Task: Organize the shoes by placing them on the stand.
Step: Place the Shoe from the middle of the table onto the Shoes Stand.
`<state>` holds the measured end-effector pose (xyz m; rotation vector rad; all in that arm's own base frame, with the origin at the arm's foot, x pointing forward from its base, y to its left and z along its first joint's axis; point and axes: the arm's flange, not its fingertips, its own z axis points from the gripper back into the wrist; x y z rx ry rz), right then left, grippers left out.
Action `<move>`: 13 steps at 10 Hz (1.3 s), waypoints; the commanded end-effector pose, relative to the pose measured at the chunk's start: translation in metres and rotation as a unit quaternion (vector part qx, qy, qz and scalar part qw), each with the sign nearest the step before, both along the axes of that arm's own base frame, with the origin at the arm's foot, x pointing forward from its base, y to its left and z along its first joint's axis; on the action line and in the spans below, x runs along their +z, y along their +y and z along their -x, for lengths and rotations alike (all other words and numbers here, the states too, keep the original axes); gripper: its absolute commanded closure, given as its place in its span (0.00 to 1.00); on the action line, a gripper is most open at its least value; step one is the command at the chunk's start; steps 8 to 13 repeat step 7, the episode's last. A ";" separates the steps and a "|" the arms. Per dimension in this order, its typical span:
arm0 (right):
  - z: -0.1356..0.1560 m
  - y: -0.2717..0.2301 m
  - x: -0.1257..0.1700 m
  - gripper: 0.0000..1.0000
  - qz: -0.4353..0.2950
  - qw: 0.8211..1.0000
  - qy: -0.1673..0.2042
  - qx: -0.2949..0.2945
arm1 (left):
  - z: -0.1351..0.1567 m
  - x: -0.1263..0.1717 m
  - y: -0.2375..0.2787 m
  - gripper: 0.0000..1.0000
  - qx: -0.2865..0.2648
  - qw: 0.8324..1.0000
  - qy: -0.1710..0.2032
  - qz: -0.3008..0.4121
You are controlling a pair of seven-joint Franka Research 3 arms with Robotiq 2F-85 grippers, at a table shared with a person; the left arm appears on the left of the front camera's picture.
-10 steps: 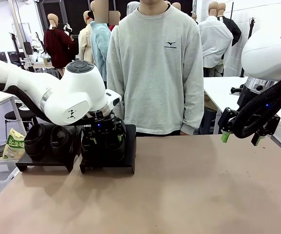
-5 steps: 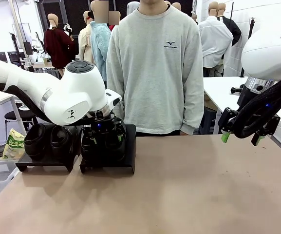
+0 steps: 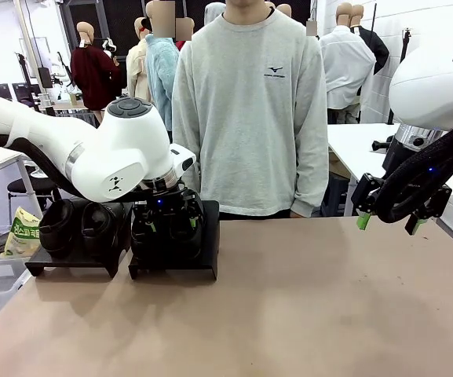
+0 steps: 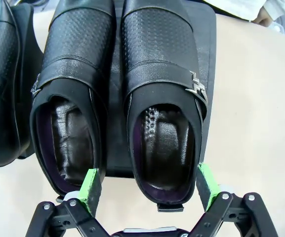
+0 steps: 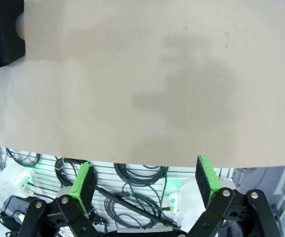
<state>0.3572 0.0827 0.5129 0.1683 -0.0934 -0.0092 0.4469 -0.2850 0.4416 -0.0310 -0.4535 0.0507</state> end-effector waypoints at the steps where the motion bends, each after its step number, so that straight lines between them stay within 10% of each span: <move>1: -0.001 0.001 0.001 0.00 -0.002 1.000 0.002 -0.002 | -0.001 -0.001 -0.001 0.00 0.000 1.000 0.000 0.000; 13: -0.001 0.001 0.001 0.00 -0.002 1.000 0.002 -0.002 | -0.001 -0.001 -0.001 0.00 0.000 1.000 0.000 0.000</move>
